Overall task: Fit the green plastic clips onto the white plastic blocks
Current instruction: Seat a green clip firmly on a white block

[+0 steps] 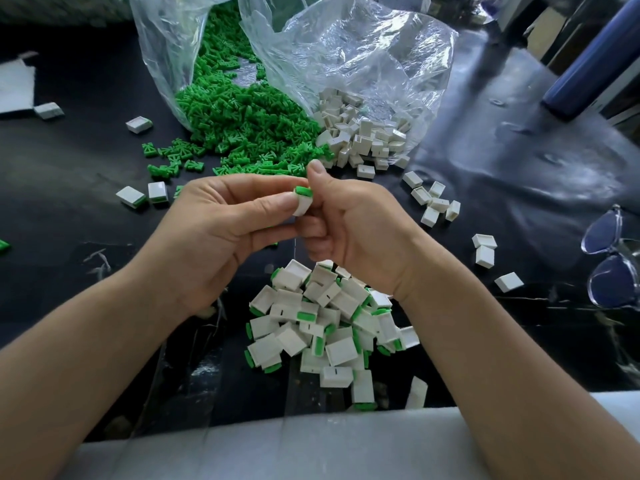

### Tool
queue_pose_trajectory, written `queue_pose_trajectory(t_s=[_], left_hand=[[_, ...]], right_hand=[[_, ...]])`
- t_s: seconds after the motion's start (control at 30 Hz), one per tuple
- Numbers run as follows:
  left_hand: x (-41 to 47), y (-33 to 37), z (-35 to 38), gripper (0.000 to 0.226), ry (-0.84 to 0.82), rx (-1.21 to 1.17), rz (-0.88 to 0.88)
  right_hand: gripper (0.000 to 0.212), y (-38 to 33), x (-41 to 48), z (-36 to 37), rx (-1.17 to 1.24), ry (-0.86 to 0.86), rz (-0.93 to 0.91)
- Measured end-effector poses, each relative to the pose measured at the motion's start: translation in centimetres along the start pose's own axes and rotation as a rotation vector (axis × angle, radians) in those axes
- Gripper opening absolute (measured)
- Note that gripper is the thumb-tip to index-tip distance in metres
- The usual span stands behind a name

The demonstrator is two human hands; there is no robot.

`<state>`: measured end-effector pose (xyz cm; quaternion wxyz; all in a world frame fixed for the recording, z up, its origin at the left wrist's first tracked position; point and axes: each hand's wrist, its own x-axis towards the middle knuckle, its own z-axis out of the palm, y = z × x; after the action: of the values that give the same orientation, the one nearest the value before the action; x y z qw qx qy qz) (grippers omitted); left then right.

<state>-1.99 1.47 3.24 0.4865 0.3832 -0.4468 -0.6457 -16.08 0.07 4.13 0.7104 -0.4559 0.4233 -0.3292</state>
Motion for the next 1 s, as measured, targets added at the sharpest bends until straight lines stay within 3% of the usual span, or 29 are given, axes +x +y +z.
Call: queue_pose_trajectory(t_s=[0.1,0.23,0.37,0.47,0.6,0.8,1.0], left_hand=[[0.0,-0.1,0.0,0.023,0.023,0.018,-0.003],[0.1,0.0,-0.1,0.018,0.085,0.054,-0.025],[0.0,0.1,-0.1,0.016,0.077,0.091,-0.02],[-0.4,0.3,0.0,0.025,-0.072,0.191,-0.001],[-1.1,0.5,0.3,0.026,-0.287,0.306,-0.008],[-0.3,0.3,0.2,0.024,-0.022,0.232,-0.048],[0.2,0.0,-0.1,0.028,0.153,0.217,-0.079]], right_hand=[[0.049,-0.1,0.1,0.0,-0.035,0.008,0.019],[0.055,-0.1,0.3,-1.0,-0.427,0.209,-0.074],[0.038,-0.5,0.8,-3.0,-0.729,0.562,-0.201],[0.02,-0.2,1.4,-4.1,-0.953,0.717,-0.232],[0.03,0.7,2.1,-4.5,-1.125,0.652,-0.158],[0.028,1.0,2.2,-4.4,-1.307,0.571,-0.087],[0.027,0.7,1.8,-3.5,-1.076,0.538,-0.303]])
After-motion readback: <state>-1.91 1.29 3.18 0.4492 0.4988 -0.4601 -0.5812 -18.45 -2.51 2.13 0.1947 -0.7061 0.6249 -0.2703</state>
